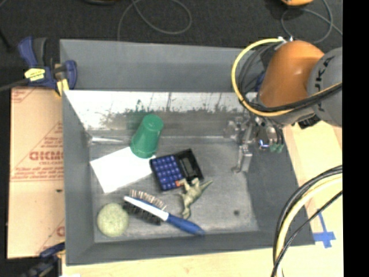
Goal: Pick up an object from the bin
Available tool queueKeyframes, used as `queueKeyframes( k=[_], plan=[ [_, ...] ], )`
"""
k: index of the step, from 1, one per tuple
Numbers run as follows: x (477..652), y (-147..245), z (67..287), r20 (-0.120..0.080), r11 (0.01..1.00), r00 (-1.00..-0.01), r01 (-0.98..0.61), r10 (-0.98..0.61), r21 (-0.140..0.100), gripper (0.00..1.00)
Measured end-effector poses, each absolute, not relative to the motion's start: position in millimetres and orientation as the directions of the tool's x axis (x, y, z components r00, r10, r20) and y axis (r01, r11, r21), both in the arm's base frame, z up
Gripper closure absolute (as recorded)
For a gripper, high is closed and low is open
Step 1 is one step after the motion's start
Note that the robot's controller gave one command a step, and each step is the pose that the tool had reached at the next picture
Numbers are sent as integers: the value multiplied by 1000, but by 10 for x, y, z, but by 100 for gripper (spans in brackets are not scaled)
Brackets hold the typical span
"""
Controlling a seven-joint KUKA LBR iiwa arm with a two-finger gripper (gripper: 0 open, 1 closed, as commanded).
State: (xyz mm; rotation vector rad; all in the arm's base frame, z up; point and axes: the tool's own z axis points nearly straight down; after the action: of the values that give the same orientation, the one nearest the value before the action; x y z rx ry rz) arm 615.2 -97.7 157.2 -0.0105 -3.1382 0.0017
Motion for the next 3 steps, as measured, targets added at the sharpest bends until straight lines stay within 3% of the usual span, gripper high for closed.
queueKeyframes(
  k=[1, 2, 3],
  plan=[
    [6167, -973, 1626, -5, 1000, -1000, 4, 4, -2, 0],
    [6163, -495, 1210, -6, 989, -989, -145, -145, -2, 0],
    [6235, -283, 1211, -4, 994, -994, -108, -108, 1, 0]
  ],
)
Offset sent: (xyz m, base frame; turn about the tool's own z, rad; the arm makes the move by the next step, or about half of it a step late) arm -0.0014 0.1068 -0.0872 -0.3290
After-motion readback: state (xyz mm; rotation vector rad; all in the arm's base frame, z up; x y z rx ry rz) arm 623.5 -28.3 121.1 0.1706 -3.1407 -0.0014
